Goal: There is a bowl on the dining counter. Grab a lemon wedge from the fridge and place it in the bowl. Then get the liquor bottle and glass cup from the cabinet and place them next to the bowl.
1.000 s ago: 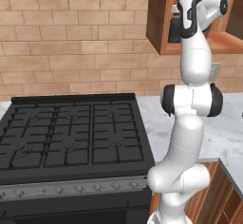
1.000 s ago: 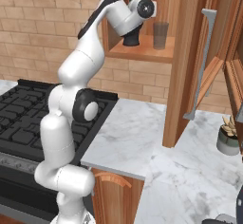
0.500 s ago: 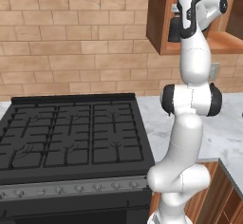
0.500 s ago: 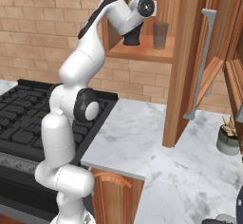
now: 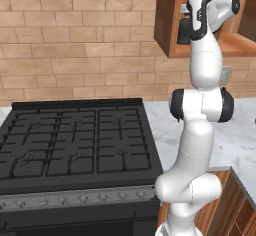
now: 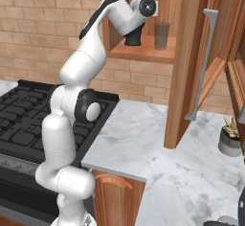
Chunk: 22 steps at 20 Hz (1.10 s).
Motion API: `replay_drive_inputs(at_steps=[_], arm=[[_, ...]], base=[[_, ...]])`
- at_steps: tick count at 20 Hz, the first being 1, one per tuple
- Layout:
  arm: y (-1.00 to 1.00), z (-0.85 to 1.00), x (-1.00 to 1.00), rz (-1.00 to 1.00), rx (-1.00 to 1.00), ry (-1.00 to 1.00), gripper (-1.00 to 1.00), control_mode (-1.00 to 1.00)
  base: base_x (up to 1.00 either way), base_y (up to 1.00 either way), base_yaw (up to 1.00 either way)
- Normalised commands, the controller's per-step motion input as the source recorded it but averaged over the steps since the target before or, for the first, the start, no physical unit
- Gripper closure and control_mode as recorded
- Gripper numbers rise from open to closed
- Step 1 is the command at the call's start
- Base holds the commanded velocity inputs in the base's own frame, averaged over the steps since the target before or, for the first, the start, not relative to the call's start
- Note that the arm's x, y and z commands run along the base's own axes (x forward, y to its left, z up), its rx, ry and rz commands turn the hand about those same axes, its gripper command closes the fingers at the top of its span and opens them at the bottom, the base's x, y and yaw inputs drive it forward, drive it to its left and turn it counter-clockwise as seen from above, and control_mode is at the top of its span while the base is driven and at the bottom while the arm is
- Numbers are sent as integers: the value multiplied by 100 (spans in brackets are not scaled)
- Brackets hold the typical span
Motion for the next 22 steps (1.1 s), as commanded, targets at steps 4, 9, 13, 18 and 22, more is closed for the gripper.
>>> replay_drive_inputs(at_steps=[4, 9, 13, 18, 22], arm=[[0, 0, -4, 0, 0, -1, 100, -100], [3, -19, -39, 0, 0, -4, 100, -100], [5, -20, -73, 0, 0, -1, 100, -100], [2, 4, -100, 1, -2, -14, 100, -100], [28, 17, -100, 3, -10, -29, 100, -100]], base=[[0, 0, 0], [0, 0, 0], [0, 0, 0], [0, 0, 0], [0, 0, 0]])
